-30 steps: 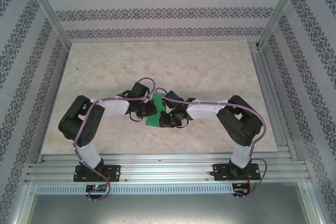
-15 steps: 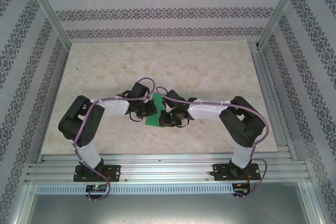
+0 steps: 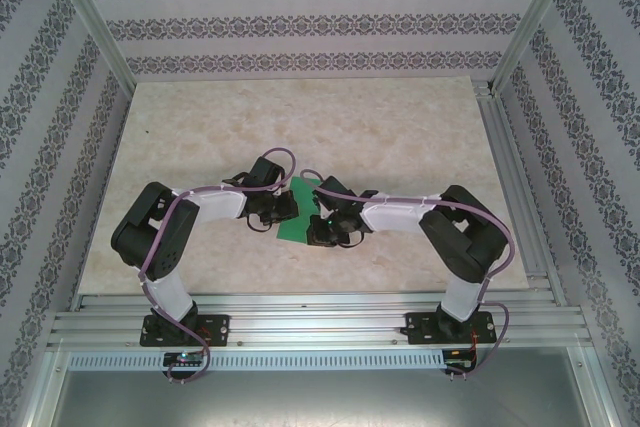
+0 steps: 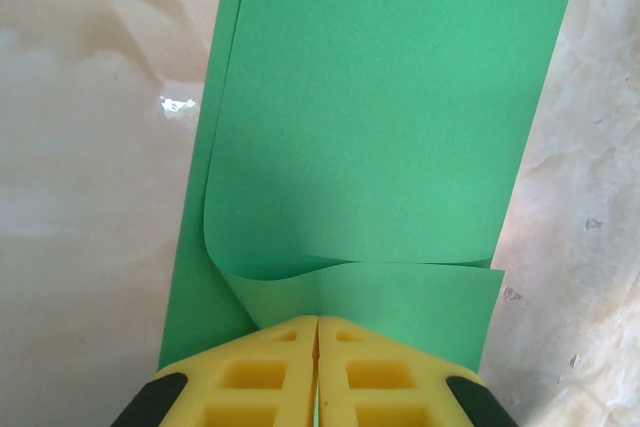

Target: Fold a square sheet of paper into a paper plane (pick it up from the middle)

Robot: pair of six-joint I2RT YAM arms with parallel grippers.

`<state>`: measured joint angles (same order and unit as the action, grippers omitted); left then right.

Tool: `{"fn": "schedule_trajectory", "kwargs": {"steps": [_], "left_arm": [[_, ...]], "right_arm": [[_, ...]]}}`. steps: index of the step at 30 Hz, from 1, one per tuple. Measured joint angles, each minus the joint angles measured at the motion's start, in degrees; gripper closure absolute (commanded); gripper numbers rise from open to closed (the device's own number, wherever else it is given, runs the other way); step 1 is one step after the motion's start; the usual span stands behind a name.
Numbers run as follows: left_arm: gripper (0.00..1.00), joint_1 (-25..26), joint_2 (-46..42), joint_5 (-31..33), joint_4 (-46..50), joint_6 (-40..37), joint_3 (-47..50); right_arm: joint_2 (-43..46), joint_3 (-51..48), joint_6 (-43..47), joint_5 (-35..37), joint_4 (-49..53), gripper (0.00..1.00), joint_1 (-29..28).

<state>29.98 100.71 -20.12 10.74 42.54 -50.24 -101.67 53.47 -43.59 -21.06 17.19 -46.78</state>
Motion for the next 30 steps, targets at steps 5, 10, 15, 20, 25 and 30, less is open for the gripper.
{"fn": "schedule_trajectory", "kwargs": {"steps": [5,10,15,20,25,30], "left_arm": [[0.89,0.1,0.0,0.1,0.0,0.0,0.0],[0.89,0.1,0.0,0.1,0.0,0.0,0.0],[0.89,0.1,0.0,0.1,0.0,0.0,0.0],[0.89,0.1,0.0,0.1,0.0,0.0,0.0],[0.89,0.1,-0.1,0.2,0.0,0.0,0.0],[0.86,0.1,-0.2,0.1,0.0,0.0,0.0]], "right_arm": [[3.6,0.6,0.0,0.2,1.0,0.88,0.0],[2.4,5.6,0.0,1.0,1.0,0.88,0.0],[-0.8,7.3,0.0,2.0,1.4,0.89,0.0],[-2.3,6.1,-0.4,2.4,1.7,0.89,0.0],[-2.4,3.6,-0.9,2.4,1.9,0.9,0.0],[-2.4,2.8,-1.6,2.6,1.2,0.9,0.1]]}}
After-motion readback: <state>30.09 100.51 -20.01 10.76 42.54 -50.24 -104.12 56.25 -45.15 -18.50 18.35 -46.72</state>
